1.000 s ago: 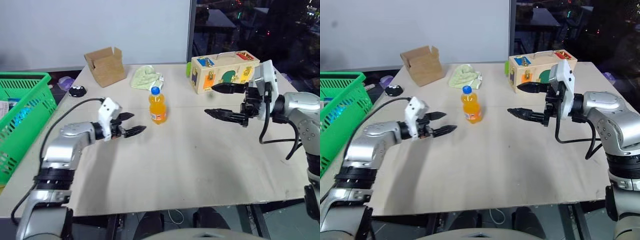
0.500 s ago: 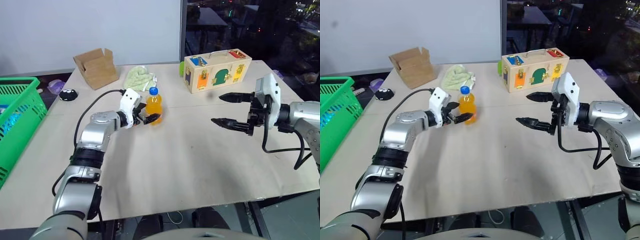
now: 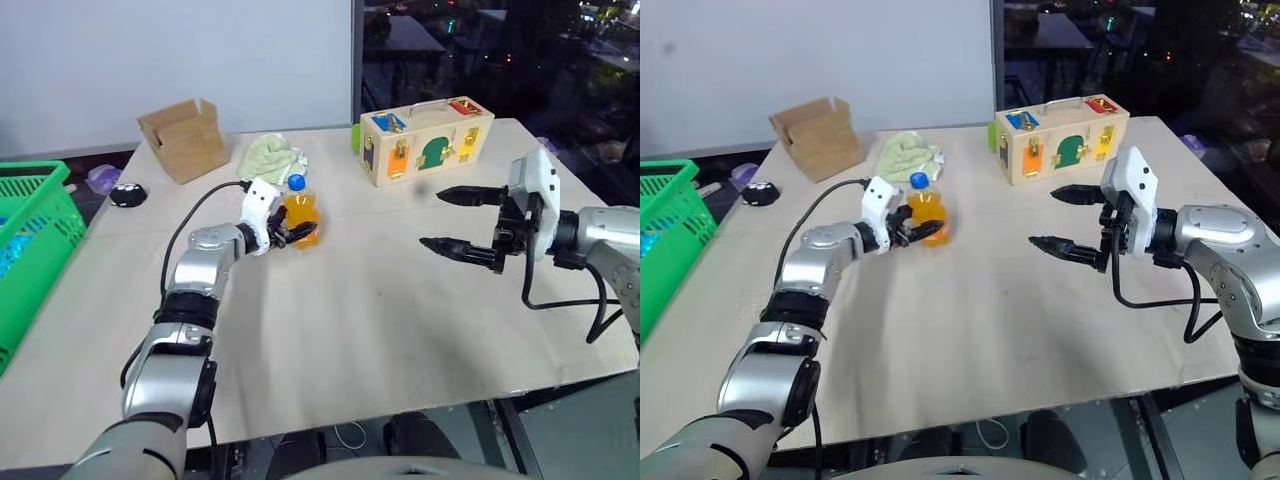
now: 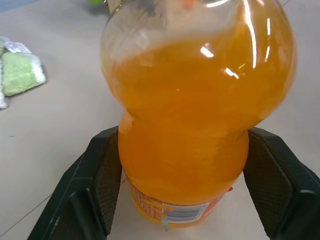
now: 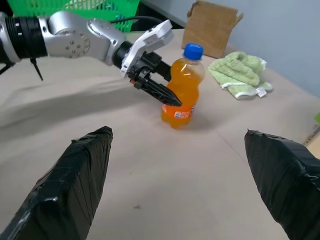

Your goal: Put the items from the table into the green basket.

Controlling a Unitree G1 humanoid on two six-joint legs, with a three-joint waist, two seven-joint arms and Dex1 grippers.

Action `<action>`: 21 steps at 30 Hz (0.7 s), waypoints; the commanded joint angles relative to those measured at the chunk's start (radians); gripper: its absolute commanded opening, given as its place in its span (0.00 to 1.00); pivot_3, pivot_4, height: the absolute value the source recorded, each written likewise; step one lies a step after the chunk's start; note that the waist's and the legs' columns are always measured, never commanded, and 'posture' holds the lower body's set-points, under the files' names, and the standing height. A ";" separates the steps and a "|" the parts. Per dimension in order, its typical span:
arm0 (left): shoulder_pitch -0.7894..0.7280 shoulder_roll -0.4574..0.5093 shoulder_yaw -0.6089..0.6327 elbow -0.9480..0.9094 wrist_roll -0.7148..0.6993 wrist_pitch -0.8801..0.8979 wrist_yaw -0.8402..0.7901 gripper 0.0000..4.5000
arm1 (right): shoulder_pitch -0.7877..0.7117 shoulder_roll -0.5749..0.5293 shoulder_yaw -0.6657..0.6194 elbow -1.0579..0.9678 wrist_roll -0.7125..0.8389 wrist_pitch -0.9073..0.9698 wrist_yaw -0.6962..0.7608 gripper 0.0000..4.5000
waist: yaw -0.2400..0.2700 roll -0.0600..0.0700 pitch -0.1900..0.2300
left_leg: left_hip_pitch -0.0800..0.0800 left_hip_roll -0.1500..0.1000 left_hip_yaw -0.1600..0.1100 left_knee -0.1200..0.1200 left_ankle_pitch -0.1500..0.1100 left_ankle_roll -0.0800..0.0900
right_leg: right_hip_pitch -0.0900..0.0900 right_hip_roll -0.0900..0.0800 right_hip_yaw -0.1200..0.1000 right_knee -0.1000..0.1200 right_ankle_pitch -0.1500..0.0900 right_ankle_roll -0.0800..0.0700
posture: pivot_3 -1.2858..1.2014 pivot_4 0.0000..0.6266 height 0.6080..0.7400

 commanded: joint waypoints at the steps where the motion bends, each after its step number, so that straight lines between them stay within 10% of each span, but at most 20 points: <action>1: -0.010 0.077 0.135 -0.179 -0.093 0.045 0.014 0.64 | -0.081 0.039 0.002 0.004 0.006 -0.029 -0.011 1.00 | -0.003 0.000 0.001 | 0.000 0.000 0.000 -0.001 0.000 0.000 | 0.000 0.000 0.000 0.000 0.000 0.000 | 0.48 0.00 1.00; 11: -0.132 0.323 0.489 -0.058 -0.142 0.025 0.330 0.64 | -0.339 0.294 0.147 0.205 -0.147 -0.118 -0.117 1.00 | 0.037 0.000 0.001 | 0.002 0.002 -0.006 -0.004 0.000 0.000 | -0.001 0.002 -0.004 0.002 0.000 0.000 | 0.55 0.00 1.00; 21: -0.298 0.704 0.421 0.461 0.065 -0.293 0.480 0.64 | -0.386 0.404 0.157 0.154 -0.027 -0.110 0.005 1.00 | 0.163 -0.001 0.001 | 0.000 -0.001 -0.006 -0.011 0.000 -0.001 | -0.003 -0.001 -0.008 -0.003 0.000 0.000 | 0.57 0.00 1.00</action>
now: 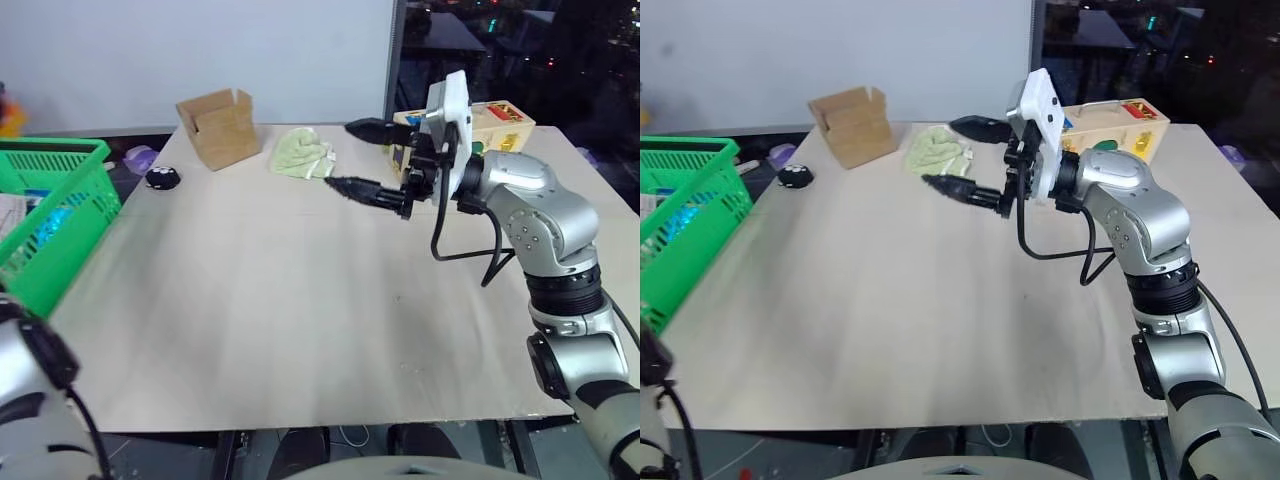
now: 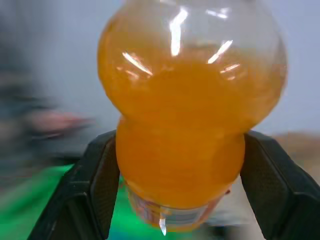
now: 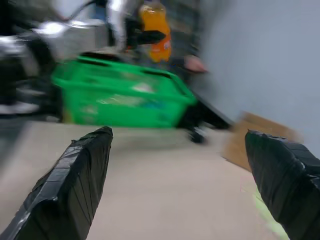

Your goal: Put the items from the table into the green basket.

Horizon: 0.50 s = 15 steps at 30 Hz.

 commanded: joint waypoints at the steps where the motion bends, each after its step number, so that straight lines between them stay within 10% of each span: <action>1: -0.066 0.074 -0.031 0.111 0.046 -0.109 0.008 0.64 | -0.018 0.004 -0.013 -0.058 0.053 -0.002 0.047 1.00 | 0.032 -0.001 -0.001 | 0.000 0.000 -0.001 0.000 0.000 0.000 | 0.001 0.000 -0.003 0.000 0.000 0.000 | 0.57 0.00 1.00; 15: 0.016 0.111 -0.057 0.329 0.055 -0.138 -0.125 0.64 | 0.006 -0.024 -0.012 -0.096 0.074 0.027 0.062 1.00 | 0.055 -0.009 -0.005 | 0.001 0.003 -0.003 0.001 0.005 -0.007 | 0.002 0.002 -0.007 0.003 0.000 -0.001 | 0.55 0.00 1.00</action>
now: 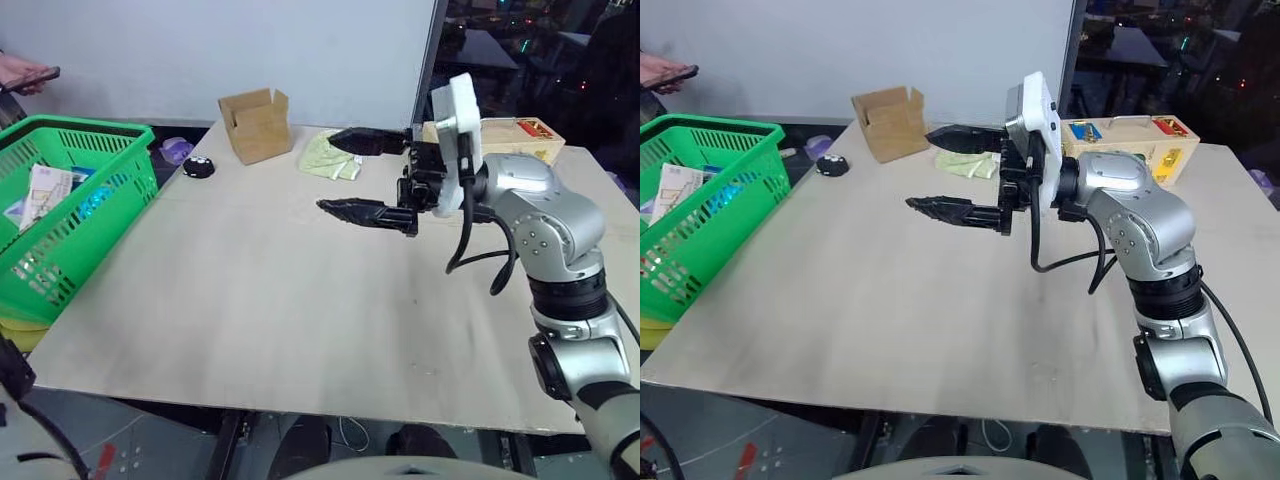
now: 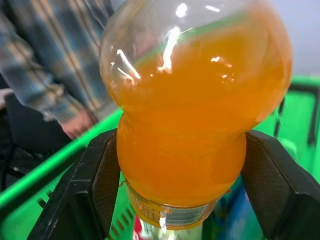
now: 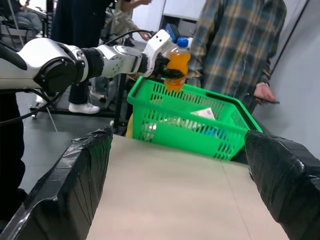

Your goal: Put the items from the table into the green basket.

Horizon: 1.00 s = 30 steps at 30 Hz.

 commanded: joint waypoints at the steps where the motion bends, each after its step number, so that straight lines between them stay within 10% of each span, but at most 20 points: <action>1: 0.004 0.025 0.033 -0.016 -0.031 -0.033 -0.037 0.64 | -0.001 -0.015 -0.012 -0.041 0.011 0.006 -0.002 1.00 | -0.007 0.000 0.000 | 0.000 0.000 0.000 -0.001 0.000 0.000 | 0.000 0.000 0.000 0.000 0.000 0.000 | 0.55 0.00 1.00; 5: 0.058 0.025 0.045 -0.001 -0.040 -0.019 -0.034 0.99 | 0.005 -0.021 -0.016 -0.046 0.009 0.014 -0.012 1.00 | -0.026 0.001 0.000 | 0.000 0.000 0.000 -0.002 0.000 0.000 | -0.001 0.000 0.000 0.000 -0.001 -0.002 | 0.54 0.00 1.00; 15: 0.001 -0.100 0.141 -0.214 -0.210 -0.081 -0.153 0.99 | 0.072 -0.062 -0.038 -0.077 -0.017 0.018 -0.061 1.00 | -0.031 0.000 0.000 | 0.001 0.001 0.000 -0.002 0.000 0.000 | 0.000 0.000 0.000 0.001 -0.001 -0.002 | 0.54 0.00 1.00; 24: 0.435 -0.431 -0.037 -1.223 -0.529 0.471 -0.305 0.99 | 0.314 -0.212 -0.151 -0.168 -0.059 0.041 -0.162 1.00 | -0.054 -0.001 -0.002 | 0.000 -0.002 0.003 0.000 -0.001 0.001 | 0.000 -0.005 0.004 0.001 -0.001 -0.002 | 0.52 0.00 1.00; 30: 0.579 -0.483 -0.128 -1.493 -0.563 0.626 -0.267 0.99 | 0.479 -0.312 -0.243 -0.252 -0.057 0.083 -0.207 1.00 | -0.096 0.003 -0.001 | 0.003 0.002 0.005 -0.003 -0.001 0.002 | 0.000 0.000 0.007 0.001 -0.002 -0.004 | 0.50 0.00 1.00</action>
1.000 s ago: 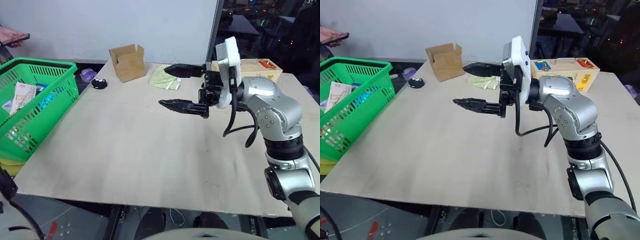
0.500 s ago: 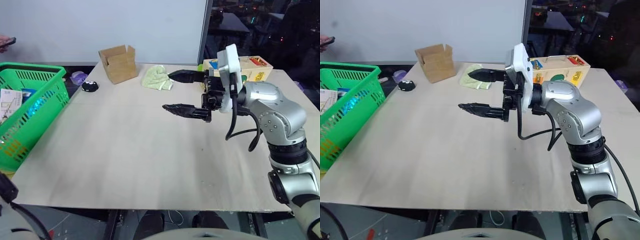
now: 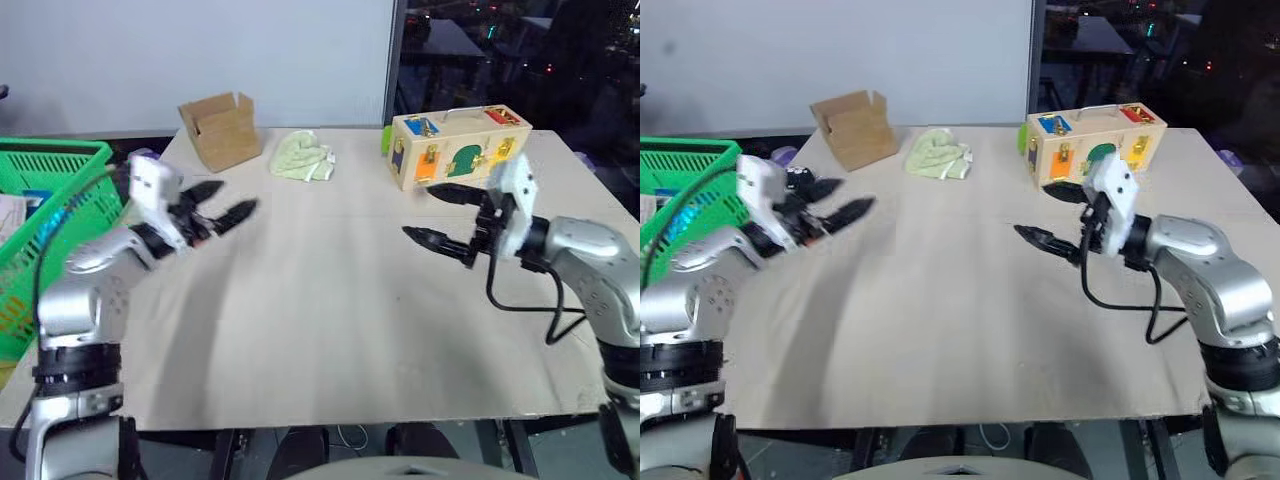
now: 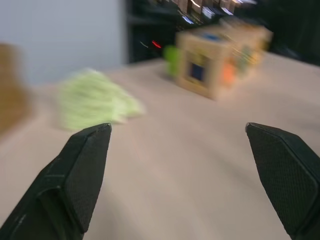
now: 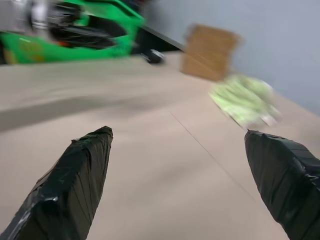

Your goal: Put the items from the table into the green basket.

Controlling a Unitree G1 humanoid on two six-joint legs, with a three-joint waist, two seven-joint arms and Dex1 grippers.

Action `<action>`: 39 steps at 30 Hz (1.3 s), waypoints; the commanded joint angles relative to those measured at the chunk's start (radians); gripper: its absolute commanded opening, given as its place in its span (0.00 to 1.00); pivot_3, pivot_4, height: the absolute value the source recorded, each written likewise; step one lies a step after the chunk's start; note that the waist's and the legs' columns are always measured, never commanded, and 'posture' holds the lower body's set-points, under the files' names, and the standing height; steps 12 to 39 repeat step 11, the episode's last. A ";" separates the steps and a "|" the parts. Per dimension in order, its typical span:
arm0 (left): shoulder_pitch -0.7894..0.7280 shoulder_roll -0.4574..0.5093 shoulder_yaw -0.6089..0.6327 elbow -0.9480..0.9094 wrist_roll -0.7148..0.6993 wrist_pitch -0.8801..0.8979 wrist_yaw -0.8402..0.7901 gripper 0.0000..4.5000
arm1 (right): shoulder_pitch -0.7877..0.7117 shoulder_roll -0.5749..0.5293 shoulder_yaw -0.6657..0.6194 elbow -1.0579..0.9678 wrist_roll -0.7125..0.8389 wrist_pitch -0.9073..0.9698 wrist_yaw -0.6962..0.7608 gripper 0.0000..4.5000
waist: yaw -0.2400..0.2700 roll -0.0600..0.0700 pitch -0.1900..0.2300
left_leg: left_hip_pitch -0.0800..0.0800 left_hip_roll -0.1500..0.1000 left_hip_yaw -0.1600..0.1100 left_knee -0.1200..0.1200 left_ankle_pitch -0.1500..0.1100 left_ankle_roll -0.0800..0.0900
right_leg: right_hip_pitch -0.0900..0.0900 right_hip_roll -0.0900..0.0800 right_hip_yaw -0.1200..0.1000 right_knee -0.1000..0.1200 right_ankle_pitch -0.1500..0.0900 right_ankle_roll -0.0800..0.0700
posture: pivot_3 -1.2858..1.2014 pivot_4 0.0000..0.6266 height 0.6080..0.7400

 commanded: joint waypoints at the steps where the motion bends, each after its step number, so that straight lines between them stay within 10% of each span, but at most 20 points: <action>1: 0.044 -0.003 -0.015 -0.147 -0.034 0.068 0.023 0.99 | 0.057 -0.044 -0.079 -0.075 0.007 0.023 -0.033 1.00 | -0.007 0.002 0.000 | 0.002 0.001 0.001 0.000 0.000 0.000 | 0.001 0.001 0.001 0.000 0.000 0.000 | 0.50 0.00 1.00; 39: 0.193 -0.024 -0.028 -0.302 -0.054 0.163 0.063 0.99 | 0.251 -0.109 -0.205 -0.166 0.007 0.077 -0.117 1.00 | -0.025 0.004 0.000 | 0.009 0.001 0.012 0.000 0.000 0.000 | 0.004 0.001 0.011 -0.001 -0.003 0.004 | 0.49 0.00 1.00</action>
